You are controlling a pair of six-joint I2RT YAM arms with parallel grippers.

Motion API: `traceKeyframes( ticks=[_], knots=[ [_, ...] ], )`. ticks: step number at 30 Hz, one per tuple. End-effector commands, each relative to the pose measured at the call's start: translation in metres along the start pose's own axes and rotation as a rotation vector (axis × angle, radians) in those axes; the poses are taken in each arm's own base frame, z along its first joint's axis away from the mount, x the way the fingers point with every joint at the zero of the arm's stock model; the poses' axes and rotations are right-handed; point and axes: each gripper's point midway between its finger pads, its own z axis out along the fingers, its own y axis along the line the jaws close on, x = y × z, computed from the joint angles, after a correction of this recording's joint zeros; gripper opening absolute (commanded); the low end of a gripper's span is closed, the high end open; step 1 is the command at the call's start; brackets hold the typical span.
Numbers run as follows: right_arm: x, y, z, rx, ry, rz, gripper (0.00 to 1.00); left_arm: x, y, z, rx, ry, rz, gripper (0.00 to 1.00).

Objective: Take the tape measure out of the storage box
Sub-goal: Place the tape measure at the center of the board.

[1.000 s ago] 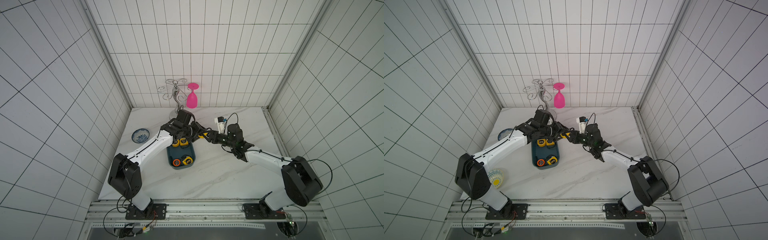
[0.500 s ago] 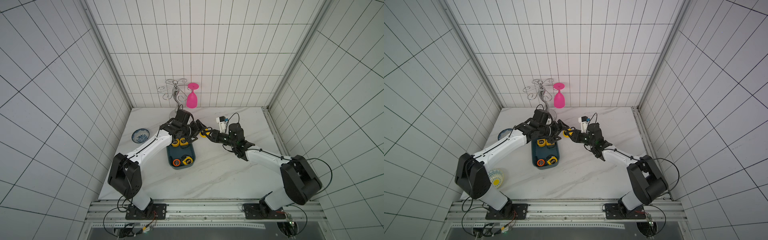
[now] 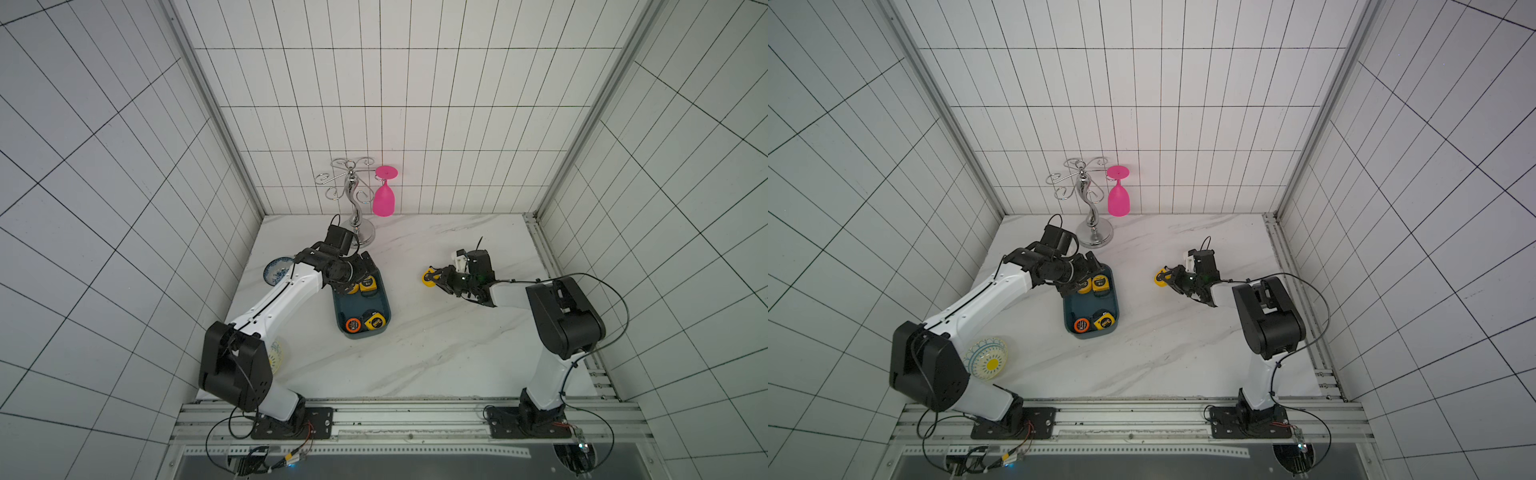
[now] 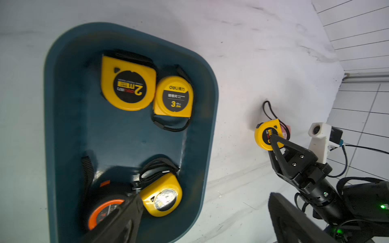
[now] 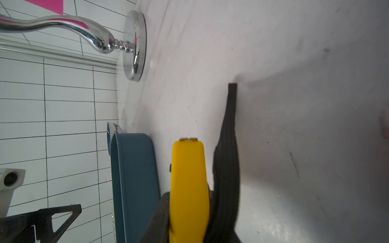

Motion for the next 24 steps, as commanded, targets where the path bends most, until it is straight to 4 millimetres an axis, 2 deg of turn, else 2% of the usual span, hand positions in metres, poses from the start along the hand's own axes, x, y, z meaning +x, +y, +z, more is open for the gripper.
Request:
traceKeyframes(
  ticks=[1, 9, 18, 24],
  knots=[
    [-0.012, 0.013, 0.004, -0.044, 0.015, 0.026, 0.21, -0.003, 0.014, 0.000, -0.055, -0.010, 0.048, 0.98],
    [-0.004, -0.009, 0.008, 0.029, 0.058, 0.072, 0.31, -0.005, 0.019, 0.009, -0.087, 0.008, 0.060, 0.98],
    [0.011, -0.022, -0.009, 0.141, 0.104, 0.050, 0.58, -0.011, 0.024, 0.014, -0.134, 0.001, 0.081, 0.98],
    [0.021, -0.026, -0.025, 0.201, 0.114, 0.035, 0.80, -0.016, 0.027, 0.020, -0.178, 0.007, 0.112, 0.97]
  ],
)
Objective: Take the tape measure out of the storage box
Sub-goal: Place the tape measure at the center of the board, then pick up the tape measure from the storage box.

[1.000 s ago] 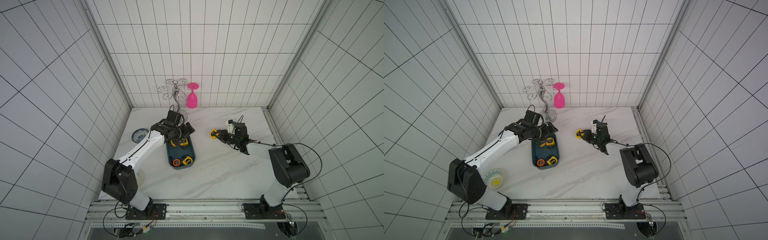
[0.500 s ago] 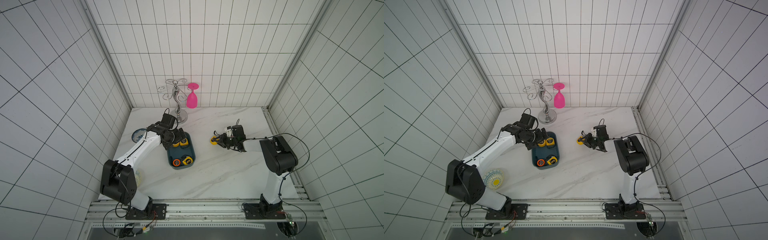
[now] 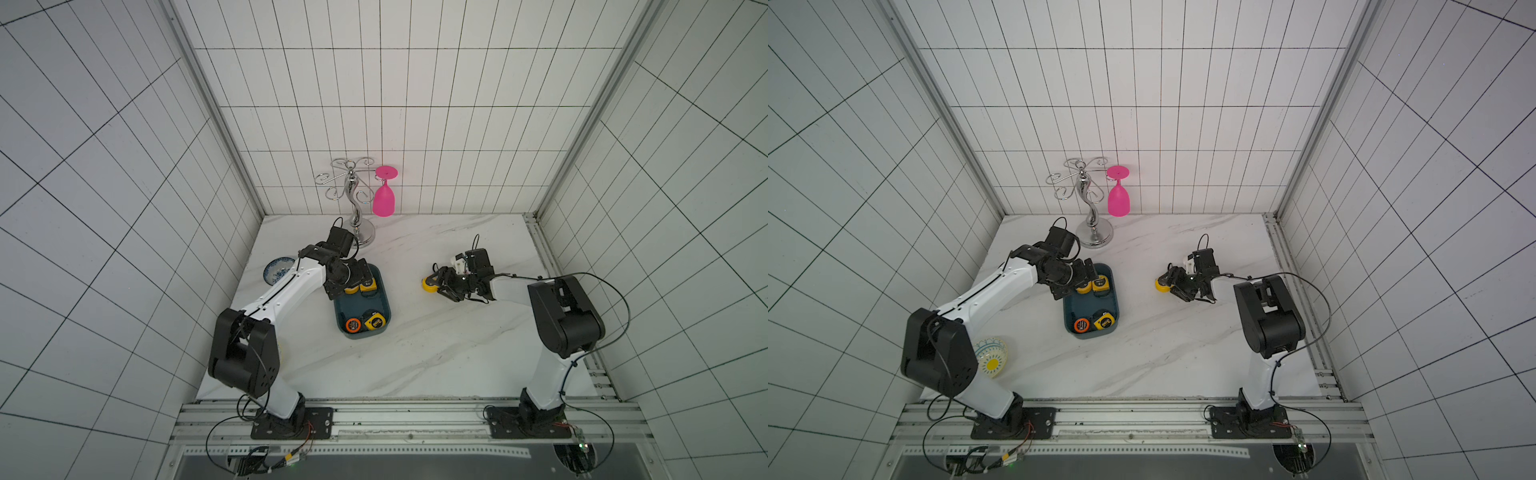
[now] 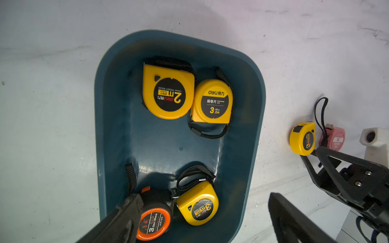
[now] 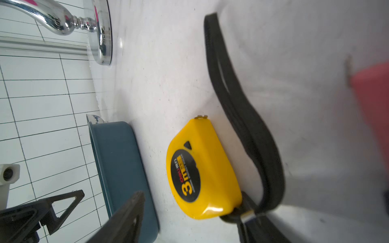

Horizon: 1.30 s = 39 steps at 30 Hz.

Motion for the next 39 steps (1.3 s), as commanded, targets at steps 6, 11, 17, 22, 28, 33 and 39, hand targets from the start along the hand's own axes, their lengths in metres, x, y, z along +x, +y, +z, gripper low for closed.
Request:
traceKeyframes(
  ticks=[6, 11, 17, 22, 28, 33, 39],
  knots=[
    [0.017, -0.014, -0.023, 0.103, 0.017, -0.004, 0.89, -0.017, 0.012, 0.008, -0.117, -0.028, 0.064, 0.98],
    [0.026, -0.012, -0.036, 0.118, 0.021, -0.014, 0.92, -0.020, 0.021, 0.019, -0.183, -0.016, 0.091, 0.98],
    [0.035, -0.004, -0.050, 0.099, 0.027, -0.018, 0.90, -0.026, 0.028, 0.033, -0.247, 0.001, 0.125, 0.92],
    [0.039, 0.003, -0.059, 0.081, 0.030, -0.023, 0.87, -0.031, 0.031, 0.042, -0.287, -0.001, 0.139, 0.84],
    [0.042, 0.007, -0.062, 0.070, 0.035, -0.023, 0.86, -0.035, 0.031, 0.052, -0.317, -0.002, 0.156, 0.77],
    [0.043, 0.006, -0.061, 0.069, 0.041, -0.019, 0.85, -0.038, 0.031, 0.062, -0.344, 0.000, 0.171, 0.72],
    [0.042, 0.006, -0.062, 0.063, 0.040, -0.017, 0.84, -0.038, 0.036, 0.075, -0.385, 0.011, 0.188, 0.71]
  ],
)
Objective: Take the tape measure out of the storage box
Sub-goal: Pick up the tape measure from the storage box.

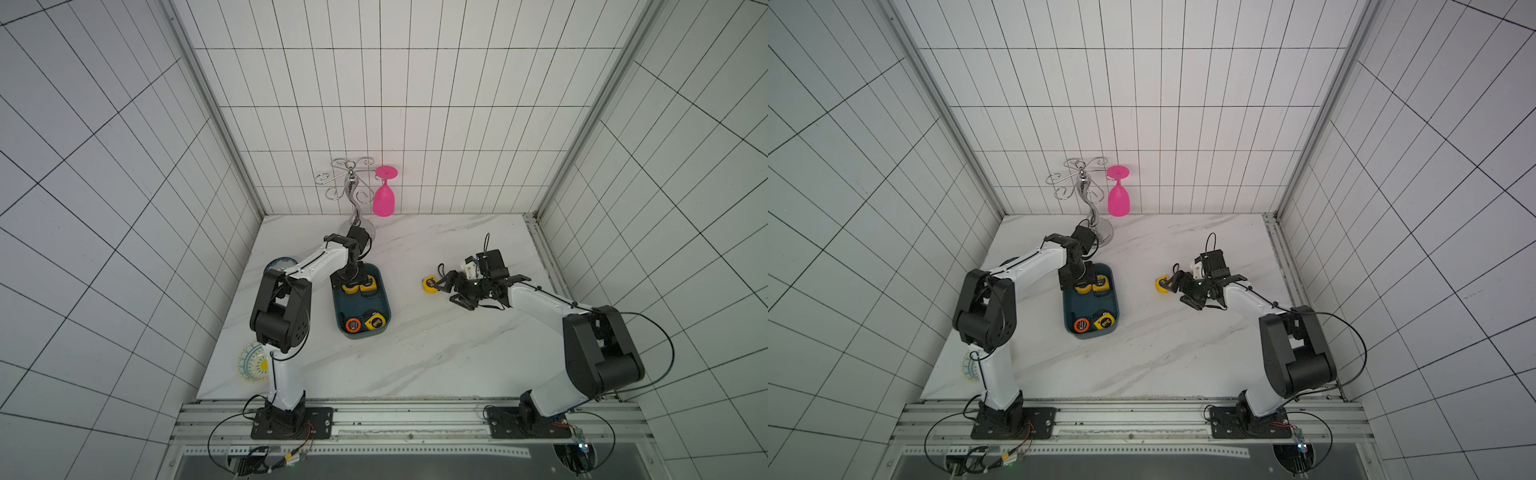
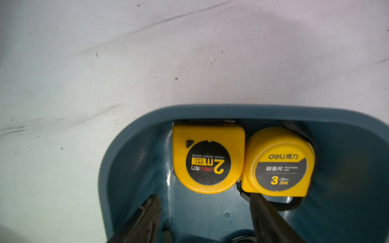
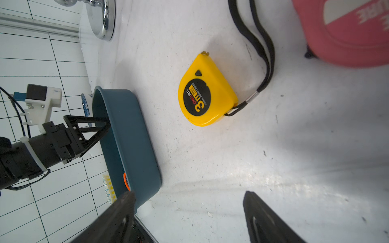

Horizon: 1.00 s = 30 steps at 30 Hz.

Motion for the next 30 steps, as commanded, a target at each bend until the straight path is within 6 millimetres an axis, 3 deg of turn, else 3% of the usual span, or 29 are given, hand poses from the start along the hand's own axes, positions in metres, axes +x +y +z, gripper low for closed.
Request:
traceKeyframes(
  ticks=[1, 30],
  knots=[
    [0.007, -0.008, -0.004, 0.007, 0.015, 0.011, 0.84, -0.007, 0.001, 0.005, -0.034, -0.021, 0.018, 0.71],
    [0.000, -0.008, -0.003, -0.002, 0.007, 0.009, 0.84, -0.012, 0.006, 0.037, -0.068, -0.065, -0.067, 0.70]
  ],
)
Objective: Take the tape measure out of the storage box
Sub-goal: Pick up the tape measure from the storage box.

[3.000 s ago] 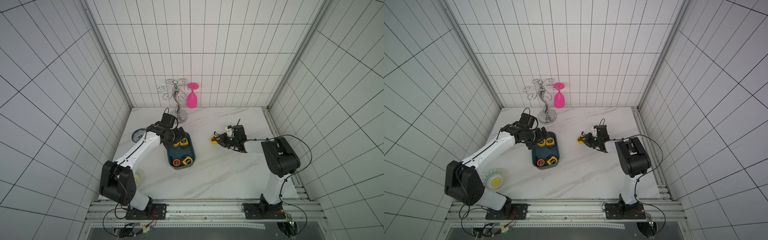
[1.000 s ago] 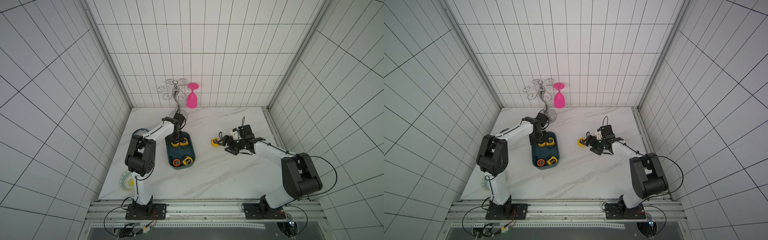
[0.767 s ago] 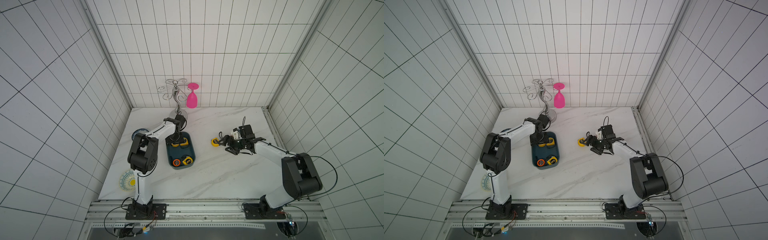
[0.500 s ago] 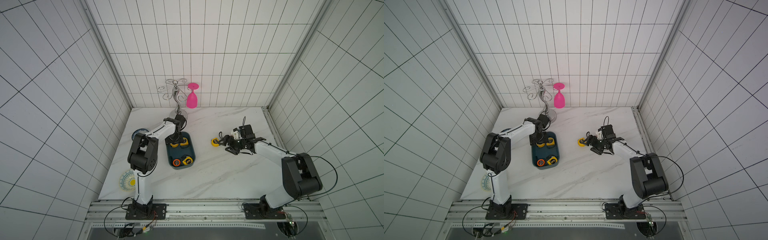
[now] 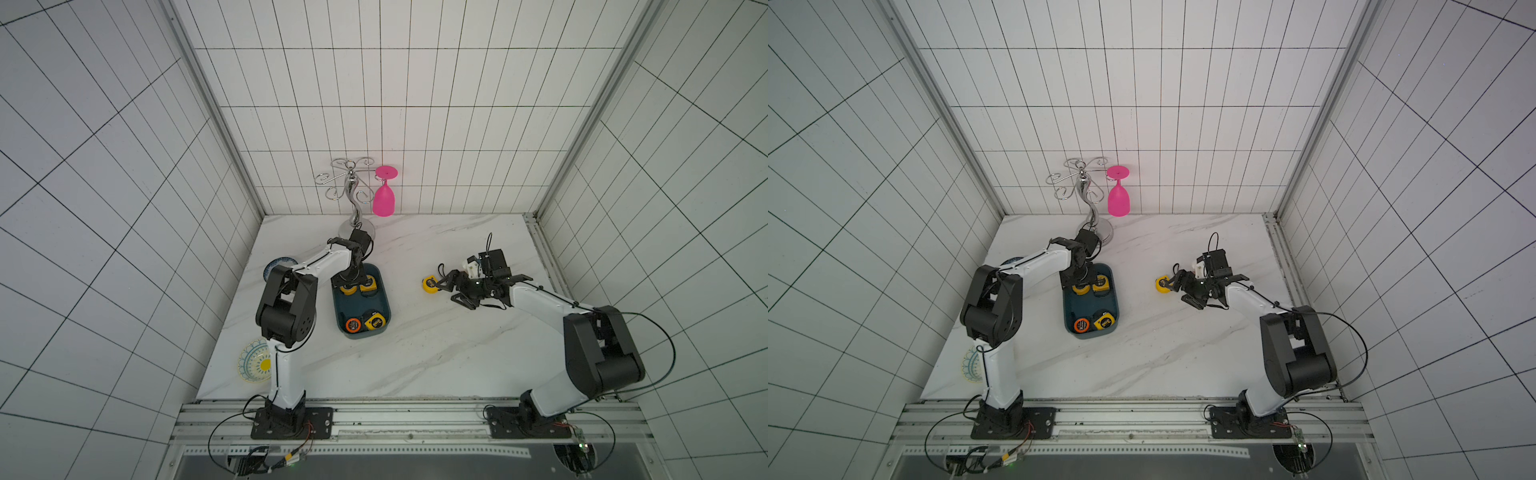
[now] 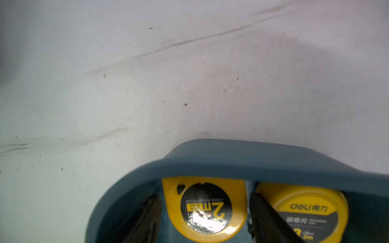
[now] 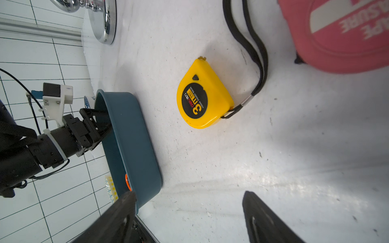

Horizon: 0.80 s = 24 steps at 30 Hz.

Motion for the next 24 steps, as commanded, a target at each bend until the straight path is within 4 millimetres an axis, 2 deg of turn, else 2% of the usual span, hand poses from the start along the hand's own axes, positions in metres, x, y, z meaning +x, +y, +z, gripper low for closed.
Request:
traceKeyframes(
  ticks=[1, 9, 12, 14, 17, 22, 24],
  knots=[
    [0.003, -0.006, -0.001, 0.004, 0.012, 0.000, 0.84, 0.001, 0.000, 0.015, -0.009, 0.002, -0.037, 0.70],
    [0.003, -0.005, 0.000, 0.004, 0.012, -0.002, 0.84, 0.004, 0.004, 0.028, -0.009, 0.015, -0.071, 0.70],
    [0.002, -0.006, 0.000, 0.004, 0.009, -0.001, 0.83, 0.005, 0.004, 0.035, -0.001, 0.030, -0.085, 0.65],
    [0.003, -0.006, 0.000, 0.004, 0.009, -0.002, 0.83, 0.007, 0.004, 0.039, 0.002, 0.040, -0.090, 0.56],
    [0.003, -0.006, -0.001, 0.005, 0.008, 0.000, 0.83, 0.008, 0.003, 0.040, 0.005, 0.046, -0.094, 0.32],
    [0.003, -0.004, -0.002, 0.000, 0.008, -0.007, 0.83, 0.009, 0.004, 0.031, 0.022, 0.040, -0.107, 0.02],
    [0.003, -0.002, -0.003, -0.005, 0.007, -0.010, 0.83, 0.010, 0.005, 0.024, 0.029, 0.033, -0.110, 0.00]
  ],
)
